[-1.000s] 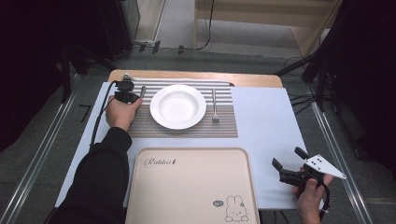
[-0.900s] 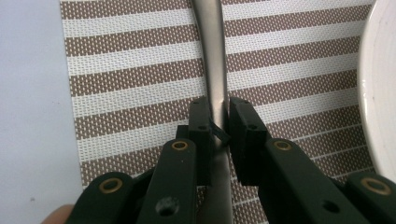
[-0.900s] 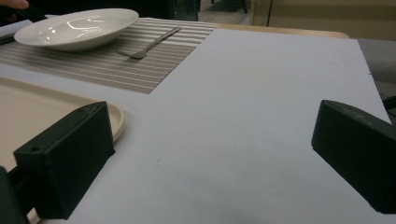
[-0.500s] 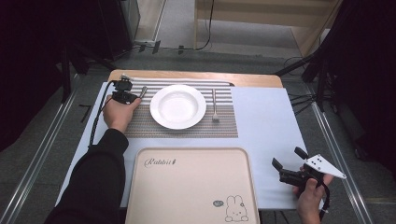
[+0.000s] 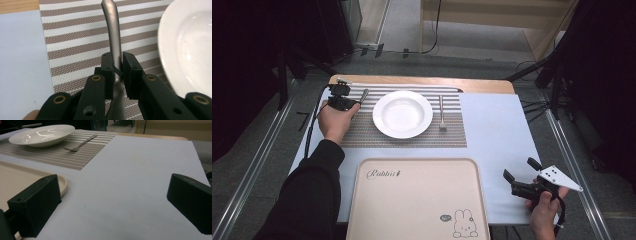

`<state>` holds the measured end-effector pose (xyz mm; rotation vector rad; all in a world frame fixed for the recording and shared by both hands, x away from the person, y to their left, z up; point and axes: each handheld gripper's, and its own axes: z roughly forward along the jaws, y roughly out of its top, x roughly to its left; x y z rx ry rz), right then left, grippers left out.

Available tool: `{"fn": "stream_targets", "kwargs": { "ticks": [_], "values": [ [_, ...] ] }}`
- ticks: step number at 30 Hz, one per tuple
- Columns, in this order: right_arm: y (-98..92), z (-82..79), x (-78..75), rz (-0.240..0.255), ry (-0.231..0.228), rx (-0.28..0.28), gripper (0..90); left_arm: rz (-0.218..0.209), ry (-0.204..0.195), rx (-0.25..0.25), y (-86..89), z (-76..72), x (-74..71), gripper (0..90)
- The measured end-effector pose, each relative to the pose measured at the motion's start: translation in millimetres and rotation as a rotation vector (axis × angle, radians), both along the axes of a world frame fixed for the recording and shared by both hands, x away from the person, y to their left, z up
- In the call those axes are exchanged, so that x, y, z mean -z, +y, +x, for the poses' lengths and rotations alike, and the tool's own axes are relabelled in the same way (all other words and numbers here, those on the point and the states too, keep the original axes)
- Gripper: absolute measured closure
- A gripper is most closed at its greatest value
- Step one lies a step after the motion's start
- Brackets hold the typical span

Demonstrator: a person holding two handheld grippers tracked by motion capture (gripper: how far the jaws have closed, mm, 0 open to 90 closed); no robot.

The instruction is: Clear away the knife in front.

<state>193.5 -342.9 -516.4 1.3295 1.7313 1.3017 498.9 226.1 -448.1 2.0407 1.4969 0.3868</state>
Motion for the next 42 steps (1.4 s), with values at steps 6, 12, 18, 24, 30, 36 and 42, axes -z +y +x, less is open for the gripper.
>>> {"fn": "stream_targets", "kwargs": {
  "ticks": [6, 12, 18, 24, 30, 36, 42],
  "values": [
    [-0.2, -0.3, -0.1, 0.002, 0.001, -0.002, 0.0, -0.008, -0.021, 0.032, -2.8, -9.1, -6.4, 79.8],
    [0.0, -0.6, -0.3, 0.003, 0.002, -0.004, 0.0, 0.004, -0.042, 0.076, -7.6, -20.4, -9.9, 79.8],
    [0.0, -0.7, -0.3, 0.003, 0.002, -0.004, 0.0, -0.006, -0.051, 0.098, -9.2, -29.8, -12.3, 79.8],
    [0.3, -0.4, -0.2, -0.001, 0.002, -0.005, 0.0, -0.019, -0.064, 0.127, -10.4, -41.0, -13.1, 79.8],
    [0.6, -0.5, -0.2, -0.002, 0.003, -0.006, 0.0, -0.03, -0.078, 0.142, -8.6, -51.2, -14.7, 79.8],
    [1.0, -0.8, -0.3, -0.002, 0.006, -0.006, 0.0, -0.031, -0.09, 0.158, -7.7, -61.5, -16.7, 79.8],
    [0.8, -1.2, -0.6, -0.006, 0.002, -0.005, 0.0, -0.017, -0.117, 0.181, -7.7, -76.1, -17.0, 79.8]
  ]
}}
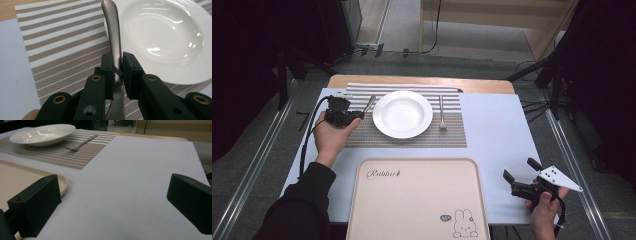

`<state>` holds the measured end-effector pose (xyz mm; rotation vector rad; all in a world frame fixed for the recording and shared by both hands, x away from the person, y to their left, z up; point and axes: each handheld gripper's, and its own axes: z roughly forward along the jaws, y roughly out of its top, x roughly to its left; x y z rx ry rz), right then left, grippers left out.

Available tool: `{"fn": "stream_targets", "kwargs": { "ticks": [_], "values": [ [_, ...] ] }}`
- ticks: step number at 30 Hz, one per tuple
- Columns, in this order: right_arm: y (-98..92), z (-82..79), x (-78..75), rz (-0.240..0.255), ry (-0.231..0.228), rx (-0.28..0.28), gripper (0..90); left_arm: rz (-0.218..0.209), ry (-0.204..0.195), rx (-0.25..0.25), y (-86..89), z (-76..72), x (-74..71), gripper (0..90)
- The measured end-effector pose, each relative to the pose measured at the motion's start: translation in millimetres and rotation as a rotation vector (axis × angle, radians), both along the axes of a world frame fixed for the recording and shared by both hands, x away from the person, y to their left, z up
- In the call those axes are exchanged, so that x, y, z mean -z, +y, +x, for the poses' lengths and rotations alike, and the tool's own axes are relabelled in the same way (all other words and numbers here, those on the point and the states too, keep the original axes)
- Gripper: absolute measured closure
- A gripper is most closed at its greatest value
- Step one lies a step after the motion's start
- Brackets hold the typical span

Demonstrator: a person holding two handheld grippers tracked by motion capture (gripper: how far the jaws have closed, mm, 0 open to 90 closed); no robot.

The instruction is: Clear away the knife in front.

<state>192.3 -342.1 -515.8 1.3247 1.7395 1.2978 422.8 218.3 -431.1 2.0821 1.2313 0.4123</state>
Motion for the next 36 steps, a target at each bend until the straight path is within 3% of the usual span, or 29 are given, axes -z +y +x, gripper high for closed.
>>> {"fn": "stream_targets", "kwargs": {
  "ticks": [20, 36],
  "values": [
    [0.5, -0.8, -0.2, -0.007, -0.005, -0.001, 0.0, -0.048, -0.028, 0.05, -0.8, -55.9, 9.1, 79.8],
    [0.9, -1.2, -0.3, -0.01, -0.003, 0.0, 0.0, -0.069, -0.067, 0.11, -6.1, -98.5, 3.7, 79.7]
  ]
}}
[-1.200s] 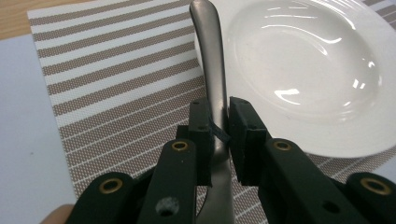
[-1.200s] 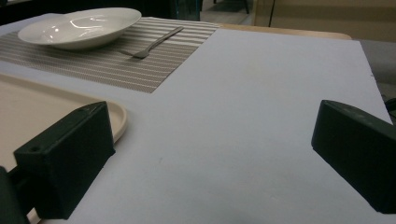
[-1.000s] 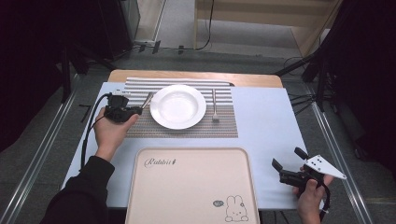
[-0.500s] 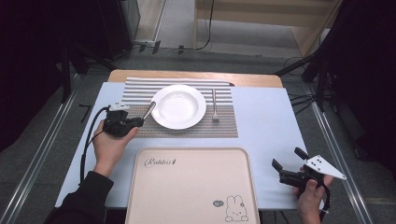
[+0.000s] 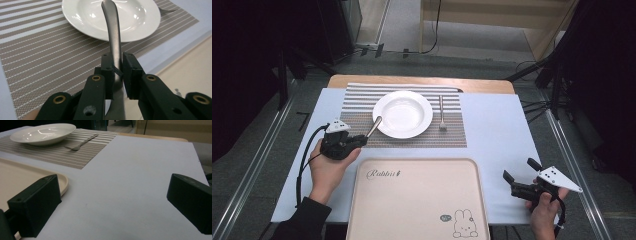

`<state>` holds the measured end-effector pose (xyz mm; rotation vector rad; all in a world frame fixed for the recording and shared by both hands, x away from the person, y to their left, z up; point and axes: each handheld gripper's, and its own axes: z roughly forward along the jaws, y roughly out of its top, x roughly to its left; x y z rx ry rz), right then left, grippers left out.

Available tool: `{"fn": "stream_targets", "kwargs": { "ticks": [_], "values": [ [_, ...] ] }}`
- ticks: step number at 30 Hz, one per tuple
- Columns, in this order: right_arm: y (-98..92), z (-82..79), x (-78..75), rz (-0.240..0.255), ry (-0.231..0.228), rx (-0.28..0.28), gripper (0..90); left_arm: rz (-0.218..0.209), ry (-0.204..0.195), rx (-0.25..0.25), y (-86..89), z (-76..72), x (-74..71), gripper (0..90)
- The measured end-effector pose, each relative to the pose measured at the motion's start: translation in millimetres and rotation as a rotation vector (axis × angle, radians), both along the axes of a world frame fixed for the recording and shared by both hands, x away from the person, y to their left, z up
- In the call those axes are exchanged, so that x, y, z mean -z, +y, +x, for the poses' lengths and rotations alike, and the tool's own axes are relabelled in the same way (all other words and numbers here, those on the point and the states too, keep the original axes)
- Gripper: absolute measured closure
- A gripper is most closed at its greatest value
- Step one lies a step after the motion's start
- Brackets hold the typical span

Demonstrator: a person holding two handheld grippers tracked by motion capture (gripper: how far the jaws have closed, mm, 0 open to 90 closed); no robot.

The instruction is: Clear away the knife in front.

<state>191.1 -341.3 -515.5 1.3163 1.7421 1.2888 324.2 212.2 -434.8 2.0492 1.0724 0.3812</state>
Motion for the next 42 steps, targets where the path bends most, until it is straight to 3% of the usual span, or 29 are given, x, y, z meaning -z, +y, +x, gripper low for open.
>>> {"fn": "stream_targets", "kwargs": {
  "ticks": [18, 42],
  "values": [
    [0.3, 0.1, 0.0, -0.002, -0.002, -0.003, 0.0, -0.018, -0.032, 0.054, -17.1, -44.2, 1.9, 79.7],
    [-0.2, 0.0, 0.0, 0.002, -0.001, 0.0, 0.0, -0.05, 0.026, 0.082, -29.7, -87.0, 29.5, 79.7]
  ]
}}
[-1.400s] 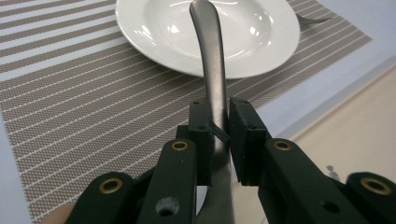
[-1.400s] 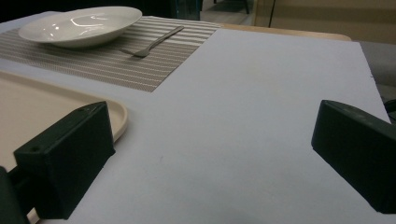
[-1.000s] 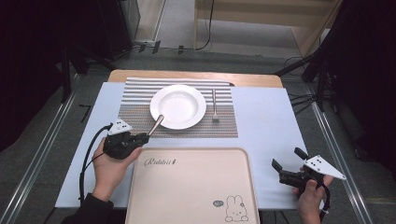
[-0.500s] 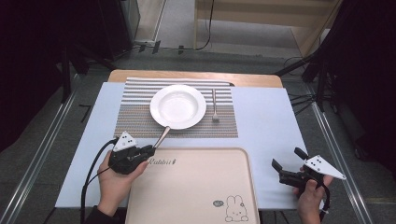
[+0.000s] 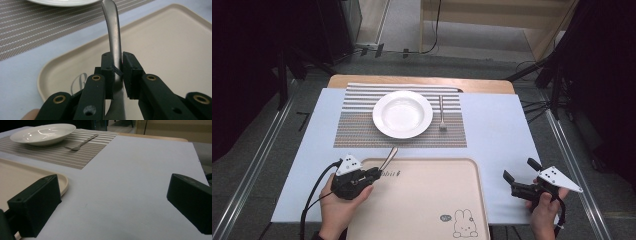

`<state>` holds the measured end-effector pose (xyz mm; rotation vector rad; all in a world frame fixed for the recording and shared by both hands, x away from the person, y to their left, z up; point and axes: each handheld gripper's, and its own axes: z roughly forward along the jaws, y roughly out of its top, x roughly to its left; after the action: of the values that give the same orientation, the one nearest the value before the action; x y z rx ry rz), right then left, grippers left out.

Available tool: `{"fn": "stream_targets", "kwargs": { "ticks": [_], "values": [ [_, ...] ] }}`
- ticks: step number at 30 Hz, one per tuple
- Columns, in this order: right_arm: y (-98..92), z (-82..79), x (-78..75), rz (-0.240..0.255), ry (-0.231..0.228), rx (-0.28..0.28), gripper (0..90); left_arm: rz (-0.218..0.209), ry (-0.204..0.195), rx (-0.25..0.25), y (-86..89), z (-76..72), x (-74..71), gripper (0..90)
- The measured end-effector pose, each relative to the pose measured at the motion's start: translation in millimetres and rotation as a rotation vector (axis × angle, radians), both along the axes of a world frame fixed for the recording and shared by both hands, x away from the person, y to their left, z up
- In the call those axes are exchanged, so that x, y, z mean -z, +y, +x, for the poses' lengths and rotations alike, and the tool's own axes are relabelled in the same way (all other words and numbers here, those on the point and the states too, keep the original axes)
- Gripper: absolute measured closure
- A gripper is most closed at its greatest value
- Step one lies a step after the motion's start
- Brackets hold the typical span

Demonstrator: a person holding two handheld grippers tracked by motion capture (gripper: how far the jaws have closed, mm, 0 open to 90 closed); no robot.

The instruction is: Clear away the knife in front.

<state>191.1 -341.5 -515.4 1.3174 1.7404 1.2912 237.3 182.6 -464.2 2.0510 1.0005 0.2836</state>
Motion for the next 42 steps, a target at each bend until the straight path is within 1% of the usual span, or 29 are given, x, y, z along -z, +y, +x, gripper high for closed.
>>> {"fn": "stream_targets", "kwargs": {
  "ticks": [3, 8, 10, 12, 13, 17, 20, 23, 24, 25, 26, 29, 31, 32, 33, 34, 35, 36, 37, 38, 40, 41, 42],
  "values": [
    [0.2, 0.0, 0.0, -0.002, 0.001, 0.0, 0.0, 0.001, 0.01, 0.007, -2.2, -4.8, 2.6, 79.7],
    [0.1, 0.0, 0.0, -0.001, 0.001, 0.002, 0.0, -0.003, 0.026, 0.003, -3.6, -11.2, 7.8, 79.6],
    [0.3, 0.0, 0.0, -0.002, 0.001, 0.001, 0.0, 0.004, 0.033, 0.006, -4.1, -13.0, 10.3, 79.6],
    [0.4, 0.1, 0.1, -0.003, 0.001, 0.001, 0.0, 0.002, 0.047, 0.003, -4.4, -14.3, 12.8, 79.6],
    [0.4, 0.1, 0.1, -0.002, 0.002, 0.002, 0.0, -0.006, 0.06, 0.003, -4.7, -14.7, 14.1, 79.6],
    [0.5, 0.2, 0.1, -0.002, 0.002, 0.003, 0.0, 0.026, 0.072, -0.004, -8.9, -17.2, 17.6, 79.6],
    [0.6, 0.3, 0.1, -0.004, 0.001, 0.002, 0.0, 0.051, 0.073, -0.011, -11.8, -18.9, 18.7, 79.5],
    [0.4, 0.2, 0.1, -0.003, 0.001, 0.003, 0.0, 0.066, 0.089, -0.022, -12.7, -20.0, 20.4, 79.5],
    [0.4, 0.2, 0.1, -0.003, 0.001, 0.003, 0.0, 0.075, 0.089, -0.027, -13.1, -20.9, 21.4, 79.5],
    [0.4, 0.3, 0.2, -0.003, 0.0, 0.002, 0.0, 0.087, 0.091, -0.026, -14.0, -21.4, 22.6, 79.5],
    [0.5, 0.4, 0.2, -0.004, 0.001, 0.002, 0.0, 0.09, 0.095, -0.025, -14.9, -22.0, 23.5, 79.5],
    [0.7, 0.5, 0.2, -0.007, 0.001, 0.0, 0.0, 0.105, 0.084, -0.028, -16.9, -23.5, 23.8, 79.5],
    [0.7, 0.5, 0.2, -0.006, 0.0, 0.0, 0.0, 0.115, 0.086, -0.022, -18.0, -23.2, 24.5, 79.4],
    [0.7, 0.6, 0.3, -0.006, 0.0, 0.0, 0.0, 0.115, 0.076, -0.023, -17.9, -23.4, 24.5, 79.4],
    [0.7, 0.6, 0.2, -0.006, 0.0, 0.001, 0.0, 0.1, 0.07, -0.018, -16.7, -23.7, 23.2, 80.9],
    [0.7, 0.5, 0.2, -0.007, 0.001, 0.0, 0.0, 0.089, 0.067, -0.018, -15.8, -23.7, 21.8, 80.5],
    [0.8, 0.6, 0.3, -0.007, 0.0, 0.0, 0.0, 0.081, 0.066, -0.015, -15.1, -23.4, 21.4, 78.2],
    [0.8, 0.5, 0.2, -0.007, 0.001, 0.001, 0.0, 0.074, 0.056, -0.009, -14.6, -23.8, 21.4, 77.6],
    [0.8, 0.6, 0.3, -0.008, 0.001, 0.001, 0.0, 0.077, 0.05, -0.007, -14.7, -23.9, 21.6, 78.3],
    [1.0, 0.7, 0.3, -0.009, 0.001, 0.001, 0.0, 0.077, 0.043, 0.001, -15.3, -23.9, 21.6, 80.9],
    [1.1, 0.7, 0.3, -0.01, 0.001, 0.002, 0.0, 0.068, 0.034, 0.035, -17.9, -22.9, 19.9, 87.2],
    [1.0, 0.7, 0.3, -0.012, 0.001, 0.001, 0.0, 0.071, 0.023, 0.053, -20.9, -22.2, 19.0, 89.6],
    [1.2, 0.8, 0.3, -0.012, 0.002, 0.002, 0.0, 0.083, 0.017, 0.081, -25.8, -20.6, 18.4, 89.8]
  ]
}}
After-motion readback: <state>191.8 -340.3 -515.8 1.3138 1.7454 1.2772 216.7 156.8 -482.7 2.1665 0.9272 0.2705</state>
